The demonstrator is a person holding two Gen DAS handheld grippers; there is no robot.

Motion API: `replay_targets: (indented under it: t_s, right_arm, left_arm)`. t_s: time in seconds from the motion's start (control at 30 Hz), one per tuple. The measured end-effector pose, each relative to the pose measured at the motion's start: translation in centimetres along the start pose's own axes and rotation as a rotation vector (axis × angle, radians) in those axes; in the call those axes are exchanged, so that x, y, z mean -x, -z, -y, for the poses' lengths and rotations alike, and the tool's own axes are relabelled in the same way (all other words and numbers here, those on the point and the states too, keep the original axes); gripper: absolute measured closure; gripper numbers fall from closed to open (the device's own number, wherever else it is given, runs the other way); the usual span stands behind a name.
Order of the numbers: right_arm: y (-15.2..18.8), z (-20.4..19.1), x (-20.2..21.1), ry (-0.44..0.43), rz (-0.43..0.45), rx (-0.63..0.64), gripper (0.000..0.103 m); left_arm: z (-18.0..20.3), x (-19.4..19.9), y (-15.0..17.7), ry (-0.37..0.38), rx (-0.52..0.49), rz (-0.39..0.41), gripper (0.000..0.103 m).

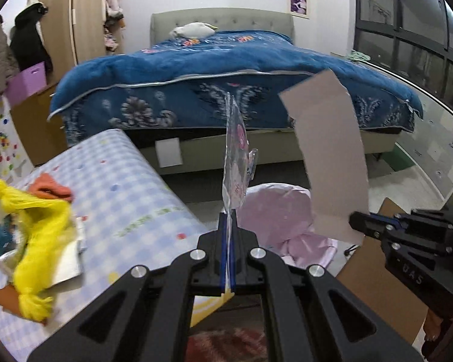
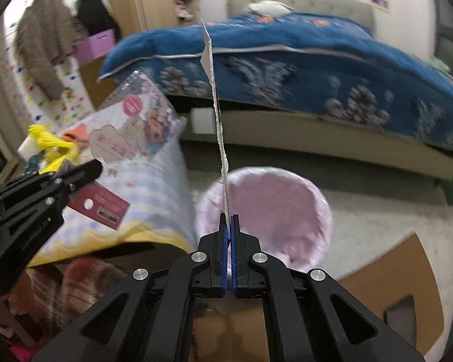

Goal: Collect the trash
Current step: 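Carry the red box and doll packet over the pink bin and release both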

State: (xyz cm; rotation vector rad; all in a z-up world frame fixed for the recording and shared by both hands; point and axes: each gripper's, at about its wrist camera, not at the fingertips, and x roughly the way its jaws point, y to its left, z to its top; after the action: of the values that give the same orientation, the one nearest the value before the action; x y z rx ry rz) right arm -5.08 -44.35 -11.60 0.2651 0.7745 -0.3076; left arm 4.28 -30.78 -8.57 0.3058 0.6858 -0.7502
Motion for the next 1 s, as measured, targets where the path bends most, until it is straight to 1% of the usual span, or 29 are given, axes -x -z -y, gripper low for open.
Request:
replay_targets:
  t_s: [0.13, 0.23, 0.37, 0.57, 0.6, 0.67, 0.7, 0.77, 0.8, 0.9, 1.0]
  right_arm:
    - [0.6, 2.5, -0.9, 0.046, -0.039, -0.049, 0.102]
    - [0.5, 3.6, -2.1, 0.063, -0.069, -0.081, 0.102]
    - [0.1, 4.6, -4.1, 0.08, -0.103, -0.1, 0.102]
    - [-0.7, 5.6, -6.9, 0.093, -0.13, -0.125, 0.1]
    - [-0.8, 5.8, -7.3, 0.093, -0.133, -0.125, 0.099]
    - [-1.0, 6.0, -8.3, 0.1, -0.142, -0.121, 0.099]
    - [-1.0, 6.1, -8.9, 0.103, -0.151, -0.119, 0.098]
    - [-0.9, 6.2, -9.3, 0.106, -0.161, -0.122, 0.096]
    - [-0.8, 6.3, -9.5, 0.105, -0.166, -0.124, 0.094]
    - [-0.8, 6.4, -9.2, 0.098, -0.165, -0.128, 0.093]
    - [-0.8, 6.2, -8.0, 0.097, -0.148, -0.131, 0.093]
  left_arm:
    - [1.6, -1.7, -0.4, 0.024, -0.016, -0.01, 0.103]
    - [2.5, -3.2, -0.8, 0.032, -0.026, -0.026, 0.103]
    - [3.2, -5.4, -1.7, 0.044, -0.033, -0.041, 0.103]
    - [3.5, -8.1, -2.9, 0.052, -0.038, -0.05, 0.103]
    - [3.5, -8.5, -3.1, 0.054, -0.035, -0.053, 0.102]
    - [3.3, -9.3, -3.3, 0.065, -0.026, -0.066, 0.092]
    - [3.1, -9.6, -3.3, 0.064, -0.024, -0.073, 0.089]
    - [2.8, -10.0, -3.2, 0.062, -0.019, -0.085, 0.08]
    - [2.6, -10.0, -3.1, 0.064, -0.016, -0.09, 0.078]
    - [1.9, -9.4, -2.8, 0.058, -0.011, -0.093, 0.077]
    - [0.8, -7.9, -2.2, 0.039, -0.002, -0.091, 0.077]
